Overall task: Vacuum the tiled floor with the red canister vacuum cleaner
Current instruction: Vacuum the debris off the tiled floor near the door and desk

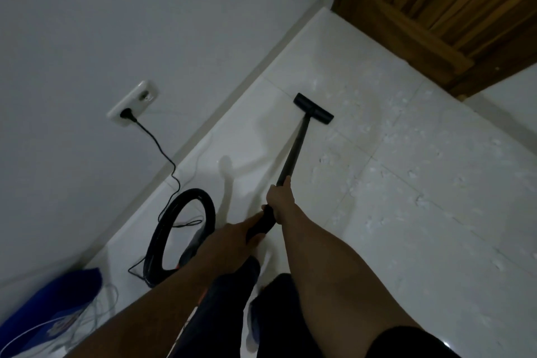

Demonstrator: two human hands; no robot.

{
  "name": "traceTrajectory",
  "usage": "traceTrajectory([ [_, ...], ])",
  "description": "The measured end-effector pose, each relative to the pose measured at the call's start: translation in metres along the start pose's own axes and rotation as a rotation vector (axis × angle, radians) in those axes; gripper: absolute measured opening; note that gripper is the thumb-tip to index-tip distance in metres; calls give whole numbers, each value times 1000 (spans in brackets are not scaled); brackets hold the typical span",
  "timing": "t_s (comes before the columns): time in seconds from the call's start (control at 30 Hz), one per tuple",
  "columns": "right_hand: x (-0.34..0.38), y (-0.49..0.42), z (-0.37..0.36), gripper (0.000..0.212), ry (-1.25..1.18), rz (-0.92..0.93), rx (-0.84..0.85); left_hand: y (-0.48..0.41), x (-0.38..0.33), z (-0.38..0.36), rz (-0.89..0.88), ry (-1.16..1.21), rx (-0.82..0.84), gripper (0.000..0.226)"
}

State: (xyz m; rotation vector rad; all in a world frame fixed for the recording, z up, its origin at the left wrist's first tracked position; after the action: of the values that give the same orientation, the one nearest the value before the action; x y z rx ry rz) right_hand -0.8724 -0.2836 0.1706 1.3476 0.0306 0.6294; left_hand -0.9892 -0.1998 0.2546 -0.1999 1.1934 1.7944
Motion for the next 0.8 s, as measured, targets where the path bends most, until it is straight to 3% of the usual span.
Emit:
traceTrajectory([
  [0.3,81,-25,3,74,-27,22,-6,-63,-30,56,-2,-45,-8,56],
  [0.43,90,-75,3,61,20,76,-18,-90,-45,75,1,-43,-10,54],
  [0.57,149,-57,24,78,131,36,-60,-122,-69,93,20,-59,-4,53],
  [0.8,209,-89,65,73,67,-21,-113,-180,-114,112,17,-88,3,54],
])
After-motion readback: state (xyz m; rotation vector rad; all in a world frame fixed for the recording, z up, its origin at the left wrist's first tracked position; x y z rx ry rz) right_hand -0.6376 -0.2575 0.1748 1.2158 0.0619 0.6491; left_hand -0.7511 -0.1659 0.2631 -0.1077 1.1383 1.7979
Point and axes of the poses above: each hand's wrist, its own y-axis away from the middle knuckle, its own z-axis out of the back of the hand, x = y × z, the point moved 8 cm from there along -y, towards the middle knuckle, and after that the axes turned 3 degrees about -x, right-handed, at the moved point
